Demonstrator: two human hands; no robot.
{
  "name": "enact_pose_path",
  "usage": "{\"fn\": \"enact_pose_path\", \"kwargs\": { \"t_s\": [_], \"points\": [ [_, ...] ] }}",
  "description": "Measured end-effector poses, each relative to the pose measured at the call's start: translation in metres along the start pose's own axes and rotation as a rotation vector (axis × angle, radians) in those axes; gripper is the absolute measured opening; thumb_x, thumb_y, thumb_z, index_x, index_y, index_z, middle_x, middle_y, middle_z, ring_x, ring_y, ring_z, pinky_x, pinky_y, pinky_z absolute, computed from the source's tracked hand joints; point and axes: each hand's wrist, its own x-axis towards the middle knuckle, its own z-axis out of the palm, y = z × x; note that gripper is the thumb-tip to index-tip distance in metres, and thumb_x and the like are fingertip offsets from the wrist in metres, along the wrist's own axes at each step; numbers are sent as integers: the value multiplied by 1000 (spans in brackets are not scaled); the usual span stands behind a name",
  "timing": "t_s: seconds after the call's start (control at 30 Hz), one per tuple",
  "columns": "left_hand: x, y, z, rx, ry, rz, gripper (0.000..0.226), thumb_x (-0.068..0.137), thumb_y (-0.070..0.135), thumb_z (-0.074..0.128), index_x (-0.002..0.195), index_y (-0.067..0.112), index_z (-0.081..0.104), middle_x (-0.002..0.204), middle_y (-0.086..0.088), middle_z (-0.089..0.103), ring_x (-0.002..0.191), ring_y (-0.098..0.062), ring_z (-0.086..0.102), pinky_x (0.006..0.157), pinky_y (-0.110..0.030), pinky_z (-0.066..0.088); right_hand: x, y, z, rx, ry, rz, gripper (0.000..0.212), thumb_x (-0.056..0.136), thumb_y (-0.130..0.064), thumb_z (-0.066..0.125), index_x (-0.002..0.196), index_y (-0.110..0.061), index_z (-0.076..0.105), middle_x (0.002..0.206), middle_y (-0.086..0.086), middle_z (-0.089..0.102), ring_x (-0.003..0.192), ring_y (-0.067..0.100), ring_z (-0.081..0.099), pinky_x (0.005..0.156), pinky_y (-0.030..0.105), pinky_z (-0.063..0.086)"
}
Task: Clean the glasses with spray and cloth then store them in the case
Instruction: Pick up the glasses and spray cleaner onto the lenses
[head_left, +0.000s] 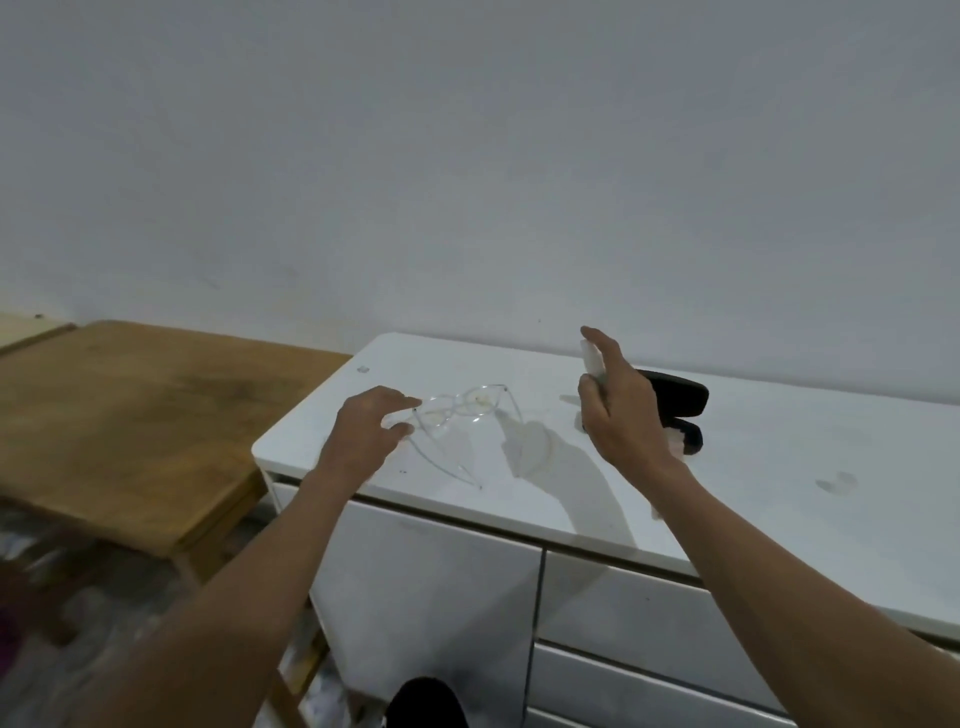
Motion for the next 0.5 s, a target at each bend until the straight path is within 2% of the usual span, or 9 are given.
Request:
{"fn": "enact_pose_path", "kwargs": {
  "t_s": [0.13, 0.23, 0.37, 0.5],
  "points": [
    [5, -4, 9, 11, 31, 74, 35, 79, 3, 82, 112, 14, 79, 111, -7, 77, 99, -23, 72, 94, -35, 55, 4, 7, 4, -29, 5, 17, 54, 95, -10, 45, 147, -26, 45, 66, -15, 50, 66, 12, 53, 70, 30, 38],
    [8, -3, 16, -24, 81, 94, 28, 81, 0, 79, 107, 11, 80, 106, -6, 79, 91, -19, 74, 88, -33, 58, 4, 10, 7, -36, 2, 31, 55, 94, -10, 45, 146, -27, 46, 62, -9, 51, 66, 15, 55, 66, 29, 37],
    [12, -2, 26, 10, 129, 152, 20, 79, -6, 79, 95, 4, 82, 94, -9, 80, 81, -23, 77, 81, -33, 59, 4, 14, 10, -48, 3, 44, 55, 95, -7, 45, 147, -25, 46, 64, -12, 50, 67, 9, 52, 64, 25, 36],
    [15, -3, 32, -24, 170, 126, 21, 79, -9, 77, 95, 3, 81, 90, -10, 80, 75, -22, 77, 78, -30, 59, 3, 18, 11, -54, 7, 61, 55, 94, -6, 47, 146, -24, 47, 63, -10, 50, 66, 9, 52, 63, 26, 36]
  ]
}}
